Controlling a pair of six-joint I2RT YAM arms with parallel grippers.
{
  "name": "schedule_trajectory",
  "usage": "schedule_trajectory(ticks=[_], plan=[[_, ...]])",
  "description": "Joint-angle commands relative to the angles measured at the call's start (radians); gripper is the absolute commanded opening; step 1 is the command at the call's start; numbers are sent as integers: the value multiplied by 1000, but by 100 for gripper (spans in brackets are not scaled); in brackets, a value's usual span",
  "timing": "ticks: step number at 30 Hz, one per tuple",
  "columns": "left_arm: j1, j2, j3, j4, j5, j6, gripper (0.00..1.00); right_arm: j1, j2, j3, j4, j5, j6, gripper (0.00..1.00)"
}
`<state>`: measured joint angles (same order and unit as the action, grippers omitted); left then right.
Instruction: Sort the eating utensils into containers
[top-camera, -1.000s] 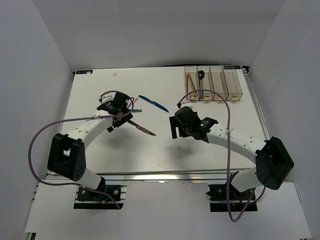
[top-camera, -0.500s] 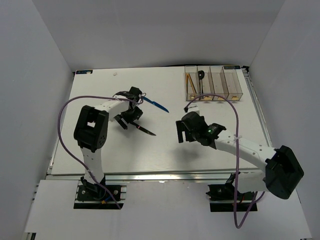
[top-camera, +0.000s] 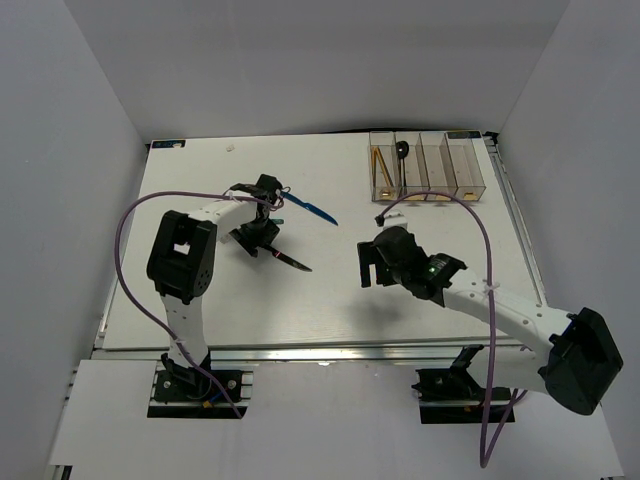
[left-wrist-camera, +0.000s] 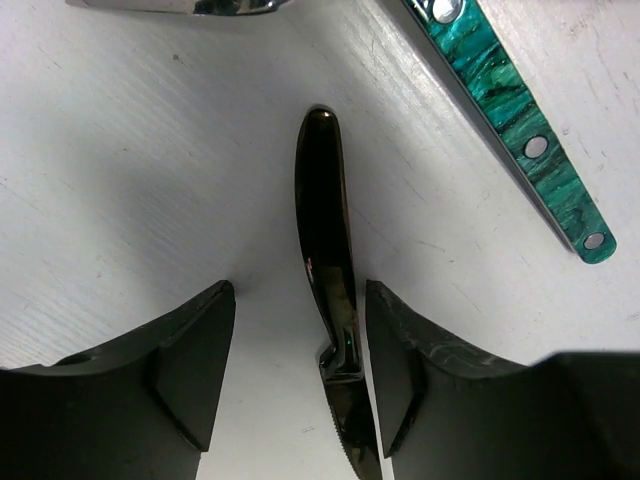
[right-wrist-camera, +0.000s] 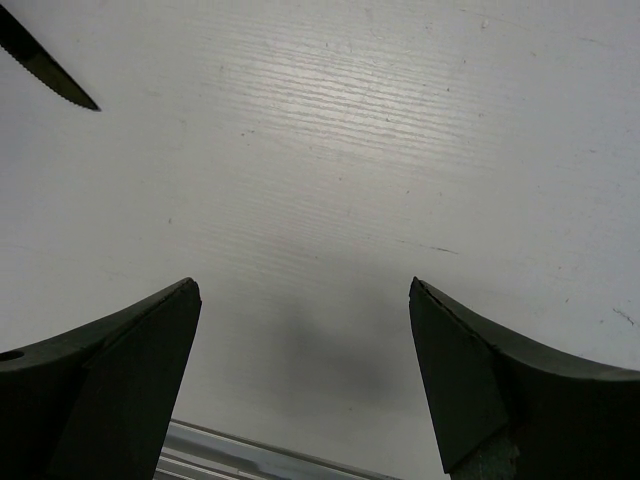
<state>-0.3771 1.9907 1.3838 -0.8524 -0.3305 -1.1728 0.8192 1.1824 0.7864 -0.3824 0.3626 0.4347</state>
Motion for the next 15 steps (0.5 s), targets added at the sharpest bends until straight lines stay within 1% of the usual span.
schedule_trajectory(ticks=[1, 2, 4, 6, 7, 8, 10, 15], plan=[[7, 23, -39, 13, 16, -21, 64, -2, -39, -15, 42, -17, 4, 89], [7, 25, -45, 16, 21, -18, 56, -2, -43, -15, 43, -19, 4, 89], [9, 26, -57, 30, 25, -21, 49, -2, -50, -16, 42, -22, 2, 89], [9, 26, -87, 55, 42, -21, 37, -2, -58, -15, 39, -22, -1, 89], [10, 25, -97, 65, 50, -19, 29, -2, -63, -16, 34, -21, -4, 89], [10, 26, -115, 72, 56, -21, 17, -2, -67, -16, 31, -21, -4, 89], [10, 23, -135, 90, 71, -25, 0, -2, -89, -19, 28, -25, -8, 89], [9, -29, -236, 166, 96, -44, 0, -2, -156, -22, 34, -63, -19, 89]])
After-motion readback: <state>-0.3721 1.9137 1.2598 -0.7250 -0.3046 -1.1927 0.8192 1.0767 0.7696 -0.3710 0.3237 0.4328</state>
